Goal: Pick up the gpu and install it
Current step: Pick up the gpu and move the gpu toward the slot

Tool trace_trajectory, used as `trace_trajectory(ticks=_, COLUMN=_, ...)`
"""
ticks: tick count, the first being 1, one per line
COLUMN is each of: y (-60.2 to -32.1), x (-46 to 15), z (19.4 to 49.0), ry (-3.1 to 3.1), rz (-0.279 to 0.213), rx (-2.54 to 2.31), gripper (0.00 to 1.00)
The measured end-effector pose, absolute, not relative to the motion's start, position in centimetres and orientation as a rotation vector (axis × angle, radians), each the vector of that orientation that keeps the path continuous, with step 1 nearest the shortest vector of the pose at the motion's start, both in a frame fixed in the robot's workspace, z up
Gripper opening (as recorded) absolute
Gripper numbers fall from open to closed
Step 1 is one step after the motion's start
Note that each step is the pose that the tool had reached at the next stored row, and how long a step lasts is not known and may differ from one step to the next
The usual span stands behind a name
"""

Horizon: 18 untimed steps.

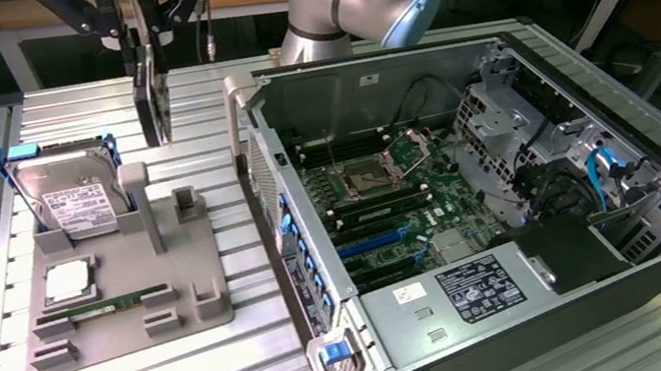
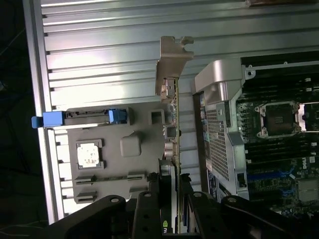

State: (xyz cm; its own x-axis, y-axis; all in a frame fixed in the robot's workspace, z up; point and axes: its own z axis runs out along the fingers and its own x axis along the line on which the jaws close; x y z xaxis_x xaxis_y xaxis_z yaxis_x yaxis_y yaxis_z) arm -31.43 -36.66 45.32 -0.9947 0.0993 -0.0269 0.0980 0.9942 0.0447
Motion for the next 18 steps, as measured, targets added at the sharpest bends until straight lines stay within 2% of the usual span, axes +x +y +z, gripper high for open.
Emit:
trace_trajectory(ticks=13, y=-36.64, x=-30.52, z=45.18, ry=3.107, rz=0.067, rx=0.154, gripper=0.27)
trace_trajectory(ticks=18, y=-36.60, x=-30.52, z=46.02, ry=3.107, rz=0.067, rx=0.154, gripper=0.27)
